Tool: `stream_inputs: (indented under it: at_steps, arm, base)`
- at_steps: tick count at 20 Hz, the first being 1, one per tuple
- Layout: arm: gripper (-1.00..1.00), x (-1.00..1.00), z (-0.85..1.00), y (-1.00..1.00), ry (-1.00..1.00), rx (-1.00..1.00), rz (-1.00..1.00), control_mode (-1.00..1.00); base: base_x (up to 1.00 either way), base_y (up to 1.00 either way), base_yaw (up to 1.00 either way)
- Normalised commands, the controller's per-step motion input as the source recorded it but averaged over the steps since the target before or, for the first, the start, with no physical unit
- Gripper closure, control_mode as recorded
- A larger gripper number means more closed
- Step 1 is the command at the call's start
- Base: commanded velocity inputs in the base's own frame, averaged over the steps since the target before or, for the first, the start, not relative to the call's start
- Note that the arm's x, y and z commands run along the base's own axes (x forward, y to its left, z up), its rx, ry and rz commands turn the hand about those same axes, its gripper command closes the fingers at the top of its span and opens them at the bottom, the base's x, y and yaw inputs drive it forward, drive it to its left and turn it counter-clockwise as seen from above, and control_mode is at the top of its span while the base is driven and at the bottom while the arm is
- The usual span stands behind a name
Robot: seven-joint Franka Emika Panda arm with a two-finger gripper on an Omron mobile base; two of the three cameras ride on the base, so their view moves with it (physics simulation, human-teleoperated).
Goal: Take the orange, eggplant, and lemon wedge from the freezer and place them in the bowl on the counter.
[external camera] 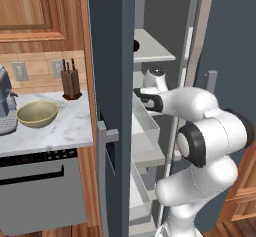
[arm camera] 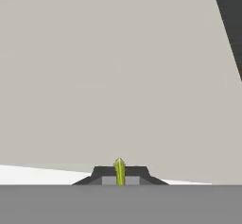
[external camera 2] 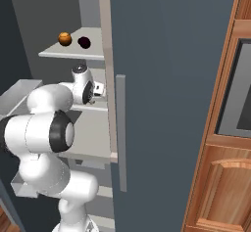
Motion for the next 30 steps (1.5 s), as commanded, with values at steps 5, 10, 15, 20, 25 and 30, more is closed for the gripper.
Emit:
stream_inputs:
  at_steps: [5, 10, 15, 20, 25, 30]
  arm:
    - [1.0, -0.9, 0.9, -0.01, -0.09, 0.02, -0.05, -1.0]
    - [1.0, -0.95, 1.0, -0.05, -0.01, 0.05, -0.06, -1.0]
    - [1.0, -0.96, 0.92, -0.02, 0.02, 0.02, -0.07, -1.0]
    - [1.0, -0.99, 0.36, -0.21, 0.04, 0.03, -0.1, -1.0]
    - [1.0, -1.0, 0.03, -0.39, 0.0, 0.08, -0.11, -1.0]
    - [1.0, 0.0, 0.0, 0.0, 0.0, 0.0, 0.0, 1.0]
  base:
    - [0.0, 0.0, 0.0]
    - [0.0, 0.0, 0.0]
    - [0.0, 0.0, 0.0]
    - [0.0, 0.0, 0.0]
    - [0.0, 0.0, 0.0]
    - [-1.0, -0.06, -0.06]
